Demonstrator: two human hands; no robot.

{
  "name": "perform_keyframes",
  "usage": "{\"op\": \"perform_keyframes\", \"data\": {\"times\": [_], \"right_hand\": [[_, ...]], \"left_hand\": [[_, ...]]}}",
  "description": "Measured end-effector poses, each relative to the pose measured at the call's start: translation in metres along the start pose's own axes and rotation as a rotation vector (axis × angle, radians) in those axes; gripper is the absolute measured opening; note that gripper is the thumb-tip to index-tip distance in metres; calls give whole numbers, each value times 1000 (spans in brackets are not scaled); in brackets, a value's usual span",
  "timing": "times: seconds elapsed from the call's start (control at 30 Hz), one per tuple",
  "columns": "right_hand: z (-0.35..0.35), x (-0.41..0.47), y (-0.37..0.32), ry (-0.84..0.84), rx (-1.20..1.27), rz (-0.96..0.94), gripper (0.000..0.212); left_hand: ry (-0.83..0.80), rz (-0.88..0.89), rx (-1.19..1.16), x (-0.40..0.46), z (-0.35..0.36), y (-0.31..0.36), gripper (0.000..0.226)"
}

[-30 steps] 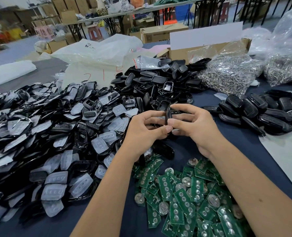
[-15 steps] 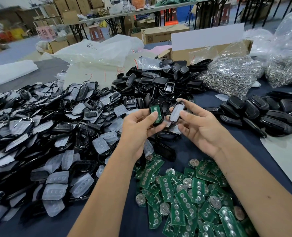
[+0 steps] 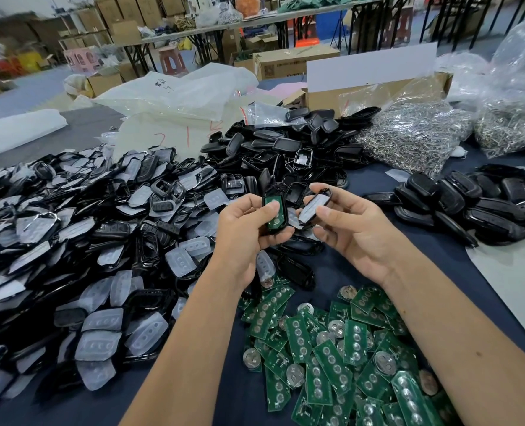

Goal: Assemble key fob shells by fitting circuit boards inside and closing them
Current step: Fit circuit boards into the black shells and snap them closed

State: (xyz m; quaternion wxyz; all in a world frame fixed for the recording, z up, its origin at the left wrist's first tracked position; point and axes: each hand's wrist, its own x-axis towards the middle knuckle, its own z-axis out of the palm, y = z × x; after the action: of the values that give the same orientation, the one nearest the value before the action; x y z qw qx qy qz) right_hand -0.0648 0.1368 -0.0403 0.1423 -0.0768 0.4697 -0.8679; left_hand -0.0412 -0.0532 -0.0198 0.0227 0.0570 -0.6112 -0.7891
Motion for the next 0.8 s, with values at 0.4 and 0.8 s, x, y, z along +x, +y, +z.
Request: {"op": "perform_keyframes", "data": {"times": [0.4,0.8], "right_hand": [[2,0,6,110,-398,-247,51],[6,-2,9,187,-702,-395,52]], "left_hand": [[-182,207,116,-7,5,2,12],[-187,253,312,-10,7,2,17]]}}
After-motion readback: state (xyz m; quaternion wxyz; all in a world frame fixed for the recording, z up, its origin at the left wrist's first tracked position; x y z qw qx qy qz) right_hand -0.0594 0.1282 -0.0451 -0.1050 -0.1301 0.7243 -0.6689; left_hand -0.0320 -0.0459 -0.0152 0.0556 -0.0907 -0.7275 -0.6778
